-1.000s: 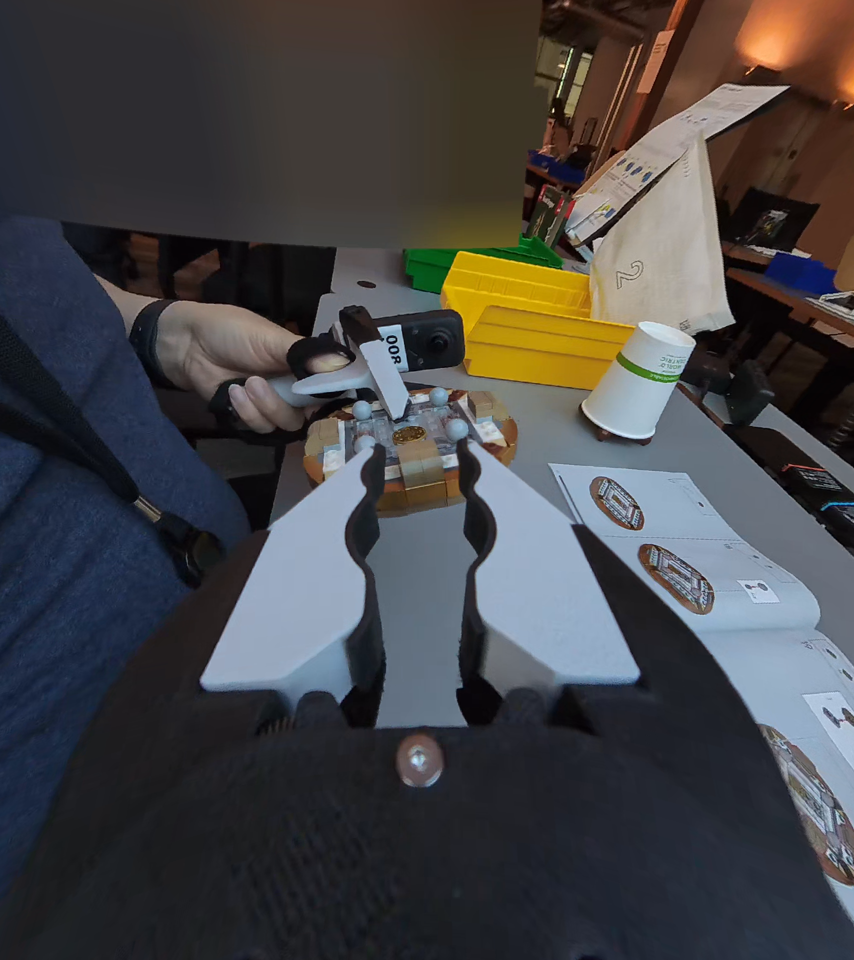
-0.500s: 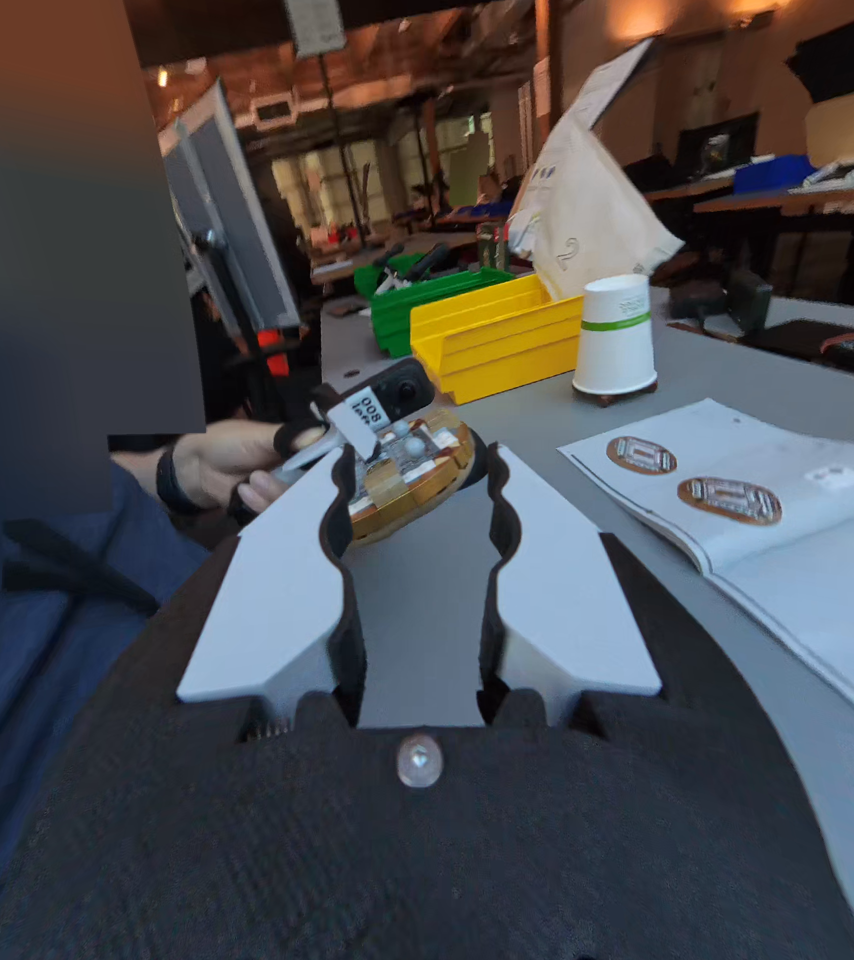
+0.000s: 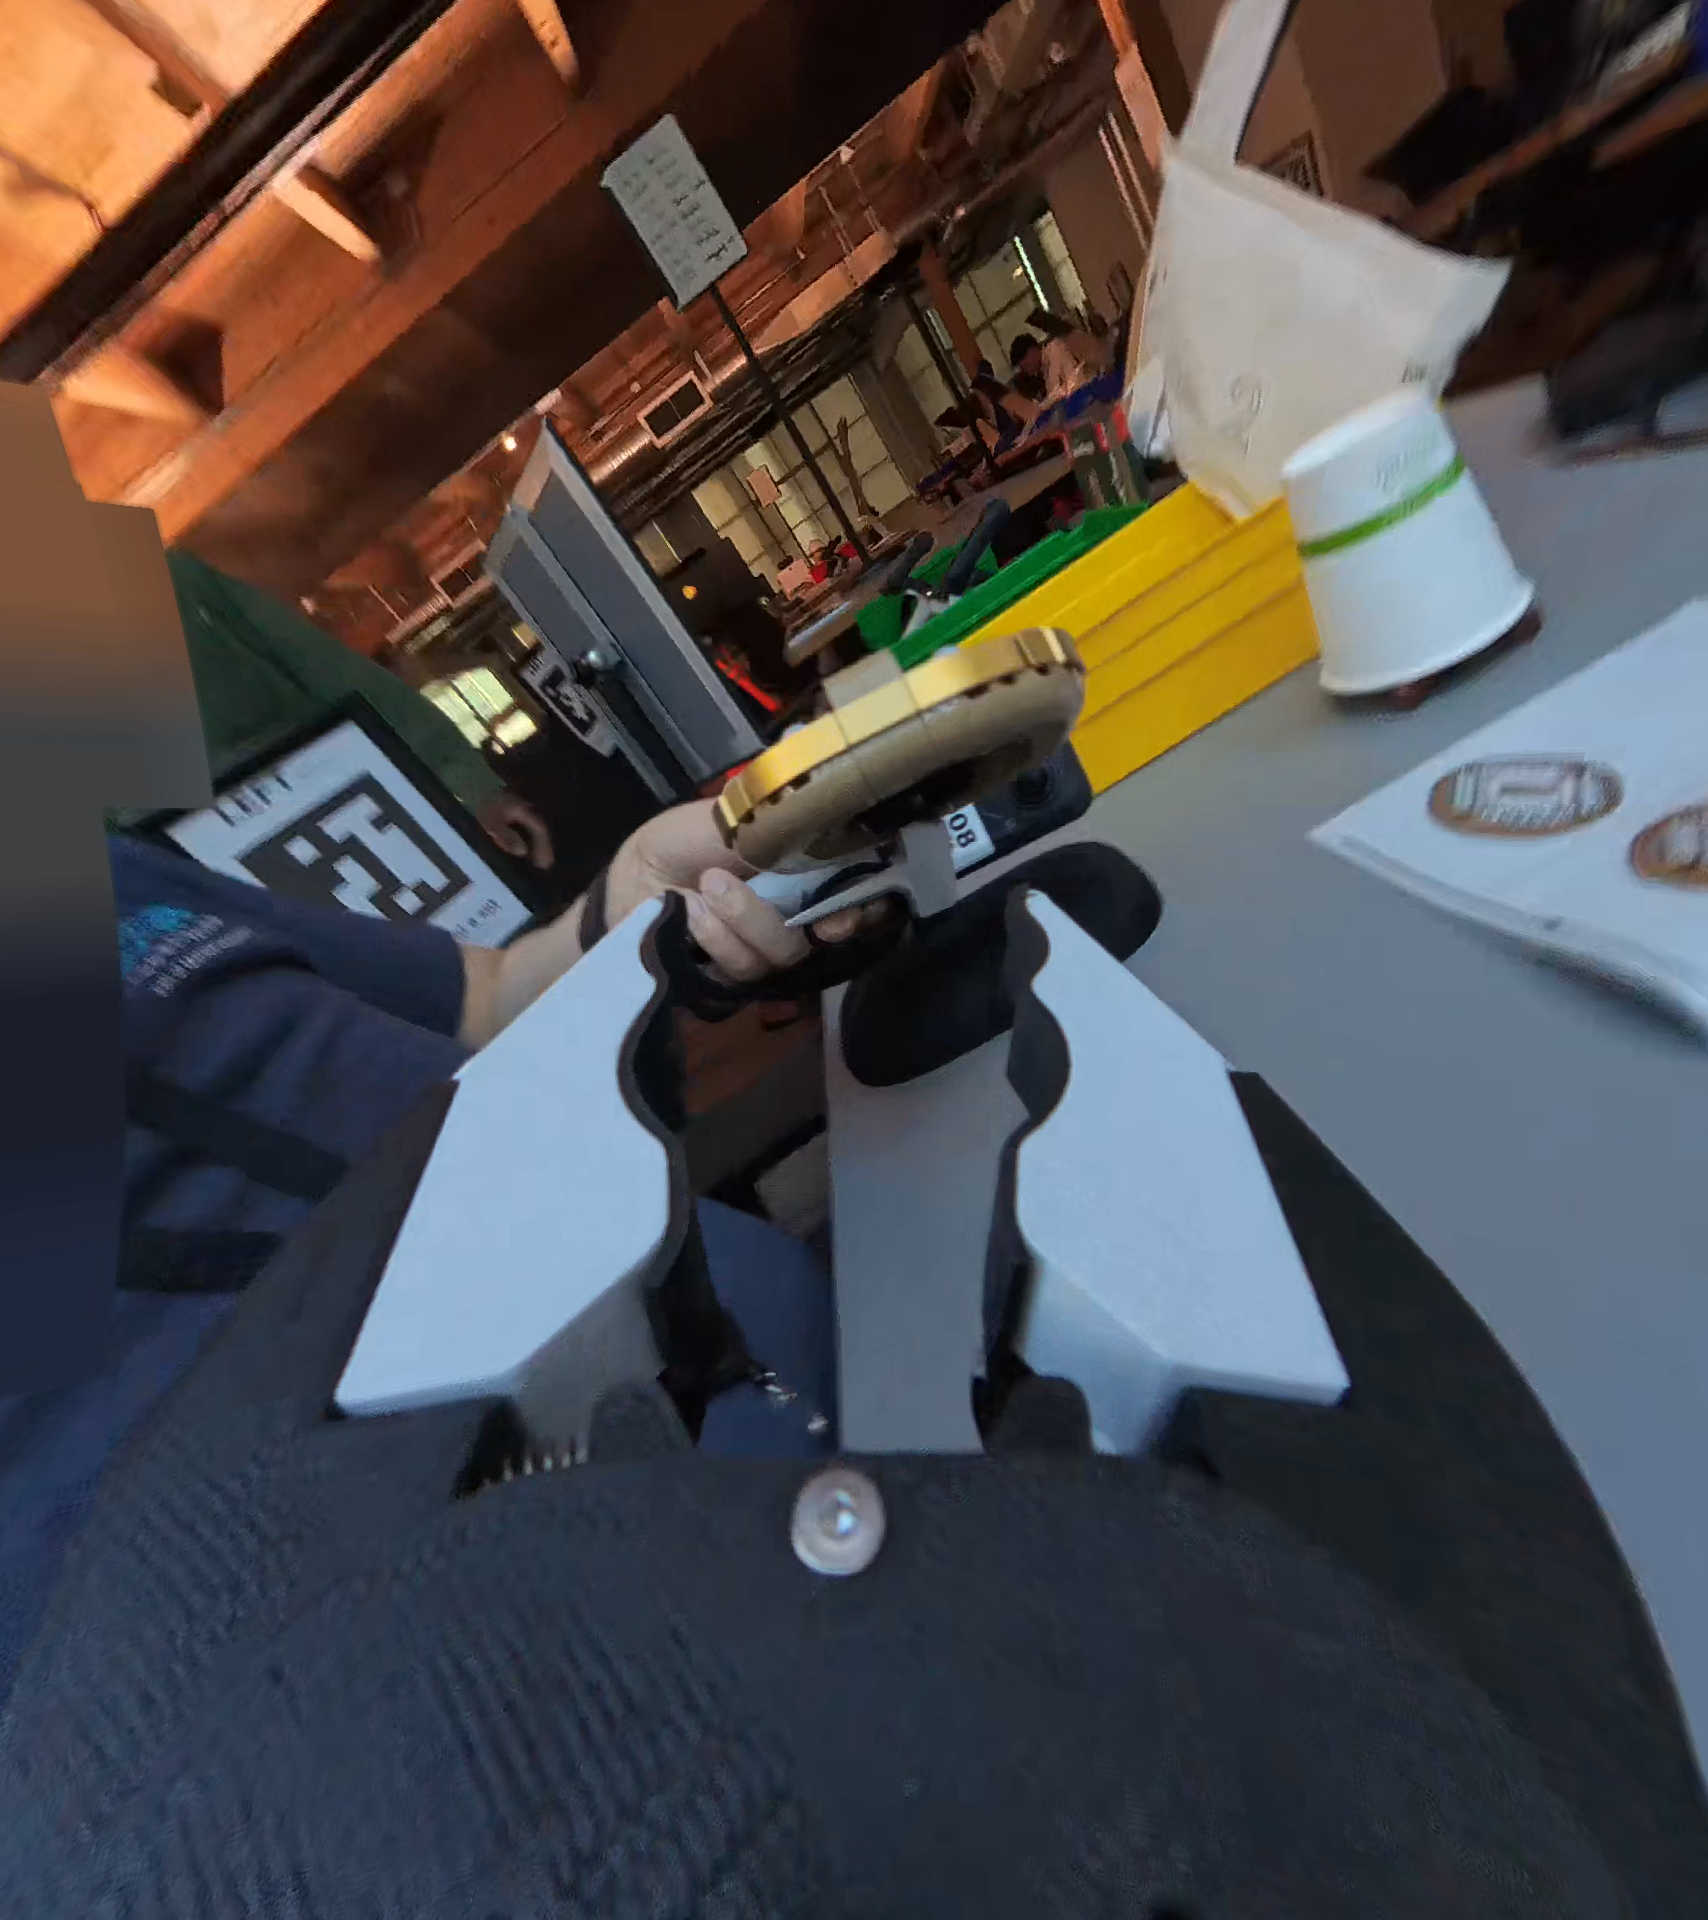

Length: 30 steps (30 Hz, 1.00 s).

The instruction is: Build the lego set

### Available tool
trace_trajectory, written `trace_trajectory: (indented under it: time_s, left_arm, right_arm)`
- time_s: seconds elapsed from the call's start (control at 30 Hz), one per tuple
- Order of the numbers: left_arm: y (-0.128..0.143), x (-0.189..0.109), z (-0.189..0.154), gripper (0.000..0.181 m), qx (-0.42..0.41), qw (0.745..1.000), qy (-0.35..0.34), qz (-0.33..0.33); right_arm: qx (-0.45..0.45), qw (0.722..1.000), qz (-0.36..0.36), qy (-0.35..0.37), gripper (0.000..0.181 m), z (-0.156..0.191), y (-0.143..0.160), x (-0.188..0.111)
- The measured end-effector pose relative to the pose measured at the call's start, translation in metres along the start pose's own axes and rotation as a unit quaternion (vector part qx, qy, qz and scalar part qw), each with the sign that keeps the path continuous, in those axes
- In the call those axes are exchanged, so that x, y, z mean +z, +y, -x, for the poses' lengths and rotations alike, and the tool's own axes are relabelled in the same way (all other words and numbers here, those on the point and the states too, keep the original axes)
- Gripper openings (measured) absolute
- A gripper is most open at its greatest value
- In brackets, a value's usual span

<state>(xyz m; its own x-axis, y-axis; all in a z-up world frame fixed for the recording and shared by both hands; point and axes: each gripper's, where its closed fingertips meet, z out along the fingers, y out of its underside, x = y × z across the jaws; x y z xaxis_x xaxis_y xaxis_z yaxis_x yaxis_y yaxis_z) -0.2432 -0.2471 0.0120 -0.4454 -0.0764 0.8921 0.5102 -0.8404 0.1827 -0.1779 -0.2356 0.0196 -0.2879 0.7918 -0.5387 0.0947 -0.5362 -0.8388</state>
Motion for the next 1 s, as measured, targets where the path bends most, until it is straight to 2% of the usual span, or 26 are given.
trace_trajectory:
  time_s: [0.03,0.1,0.17,0.2,0.27,0.37,0.57,0.9,1.0]
  left_arm:
    - [0.000,0.002,-0.004,0.018,0.004,1.000,-0.009,0.001]
    - [0.000,0.006,-0.014,0.018,-0.005,1.000,-0.012,-0.001]
    - [0.001,0.009,-0.017,0.018,-0.007,1.000,-0.028,-0.002]
    - [0.002,0.009,-0.016,0.018,-0.002,0.999,-0.042,0.000]
    - [0.005,0.010,-0.016,0.018,0.001,0.998,-0.057,0.001]
    - [0.006,0.011,-0.019,0.019,-0.001,0.998,-0.057,0.001]
    - [0.005,0.015,-0.017,0.018,0.000,0.998,-0.060,-0.005]
    - [0.002,0.018,-0.016,0.019,0.016,0.997,-0.072,-0.008]
    - [0.000,0.017,-0.015,0.019,0.016,0.997,-0.071,-0.012]
  right_arm:
    - [-0.073,0.997,0.001,0.014,0.062,0.005,-0.005,0.001]
    - [-0.211,0.976,0.005,0.048,0.064,0.015,-0.013,0.003]
    - [-0.275,0.957,0.020,0.090,0.062,0.014,-0.019,0.005]
    - [-0.267,0.957,0.033,0.104,0.062,0.010,-0.019,0.006]
    - [-0.220,0.971,0.041,0.084,0.062,0.011,-0.015,0.009]
    - [-0.163,0.985,0.021,0.047,0.059,0.013,-0.011,0.011]
    - [-0.067,0.997,-0.004,0.025,0.056,0.009,-0.006,0.009]
    - [0.059,0.996,-0.071,0.012,0.050,-0.006,-0.021,-0.010]
    - [0.083,0.994,-0.070,-0.026,0.049,0.001,-0.016,-0.007]
